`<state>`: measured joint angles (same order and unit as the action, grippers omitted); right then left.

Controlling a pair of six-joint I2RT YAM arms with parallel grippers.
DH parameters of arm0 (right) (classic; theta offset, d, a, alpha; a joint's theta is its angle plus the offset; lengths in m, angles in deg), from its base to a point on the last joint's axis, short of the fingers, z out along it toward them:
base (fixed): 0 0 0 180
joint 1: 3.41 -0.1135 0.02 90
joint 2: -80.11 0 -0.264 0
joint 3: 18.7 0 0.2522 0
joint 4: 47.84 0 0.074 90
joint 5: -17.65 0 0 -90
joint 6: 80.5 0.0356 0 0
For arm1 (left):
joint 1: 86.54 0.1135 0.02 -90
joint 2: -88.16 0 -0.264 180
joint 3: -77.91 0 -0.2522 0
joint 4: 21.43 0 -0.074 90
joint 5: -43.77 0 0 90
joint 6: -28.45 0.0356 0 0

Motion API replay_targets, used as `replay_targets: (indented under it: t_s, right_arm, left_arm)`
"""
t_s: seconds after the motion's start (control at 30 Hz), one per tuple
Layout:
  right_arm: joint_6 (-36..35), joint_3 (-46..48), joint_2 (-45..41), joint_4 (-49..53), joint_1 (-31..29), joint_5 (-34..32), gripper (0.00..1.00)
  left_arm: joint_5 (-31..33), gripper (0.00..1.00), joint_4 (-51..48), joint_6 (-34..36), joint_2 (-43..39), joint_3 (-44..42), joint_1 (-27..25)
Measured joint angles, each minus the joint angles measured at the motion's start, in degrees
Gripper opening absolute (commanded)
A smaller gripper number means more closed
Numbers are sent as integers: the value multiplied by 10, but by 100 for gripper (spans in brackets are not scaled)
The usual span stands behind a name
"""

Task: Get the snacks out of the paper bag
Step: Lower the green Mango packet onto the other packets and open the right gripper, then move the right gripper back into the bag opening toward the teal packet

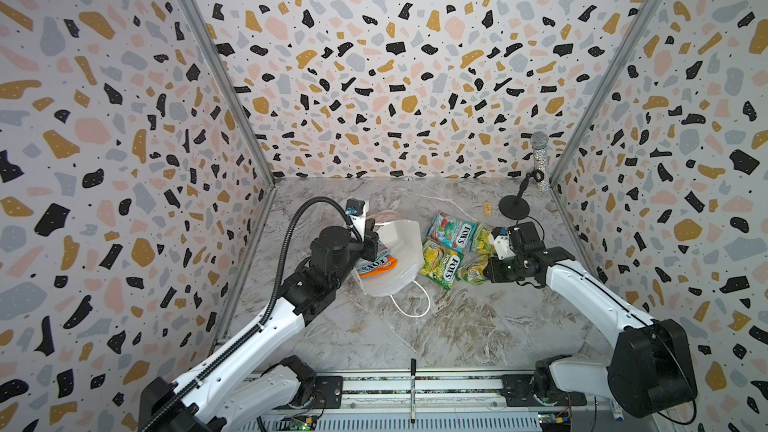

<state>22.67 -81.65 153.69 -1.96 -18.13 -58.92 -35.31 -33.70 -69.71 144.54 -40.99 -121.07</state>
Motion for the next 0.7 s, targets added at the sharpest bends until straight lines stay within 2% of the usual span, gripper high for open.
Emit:
replay_targets:
  t_s: [0.13, 0.23, 0.4, 0.53, 0.7]
  right_arm:
    - [17, -7, 0, 12, 0, -62, 31]
    - [27, -8, -1, 16, 0, -110, 42]
    - [48, -8, -16, 22, 1, -186, 53]
    - [61, -8, -41, 22, 2, -236, 57]
    - [67, -8, -64, 19, 2, -251, 58]
  left_arm:
    - [0, 0, 0, 0, 0, 0, 0]
    - [0, 0, 0, 0, 0, 0, 0]
    - [-1, 0, 0, 0, 0, 0, 0]
    - [-1, 0, 0, 0, 0, 0, 0]
    - [-1, 0, 0, 0, 0, 0, 0]
